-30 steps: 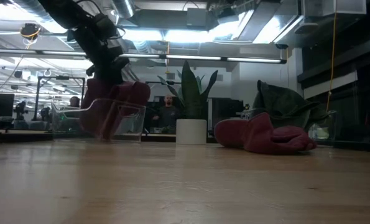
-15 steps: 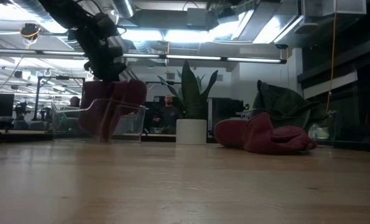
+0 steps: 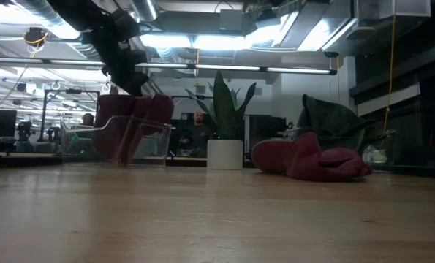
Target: Pick & Place hat
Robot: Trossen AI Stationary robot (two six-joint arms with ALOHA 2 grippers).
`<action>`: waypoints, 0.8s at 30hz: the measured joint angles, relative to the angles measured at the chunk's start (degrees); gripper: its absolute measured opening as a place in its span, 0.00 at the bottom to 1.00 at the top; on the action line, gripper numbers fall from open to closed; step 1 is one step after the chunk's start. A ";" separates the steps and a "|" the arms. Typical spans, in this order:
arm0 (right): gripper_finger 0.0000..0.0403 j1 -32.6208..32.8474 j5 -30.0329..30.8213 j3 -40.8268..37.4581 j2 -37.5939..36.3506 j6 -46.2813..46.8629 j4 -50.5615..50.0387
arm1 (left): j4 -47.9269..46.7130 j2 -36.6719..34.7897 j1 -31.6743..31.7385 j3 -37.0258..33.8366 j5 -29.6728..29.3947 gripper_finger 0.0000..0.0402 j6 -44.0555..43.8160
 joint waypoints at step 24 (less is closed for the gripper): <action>0.30 1.89 -4.26 -3.12 -0.02 8.17 -0.64 | 2.71 -13.07 -3.06 0.02 -5.76 0.45 0.13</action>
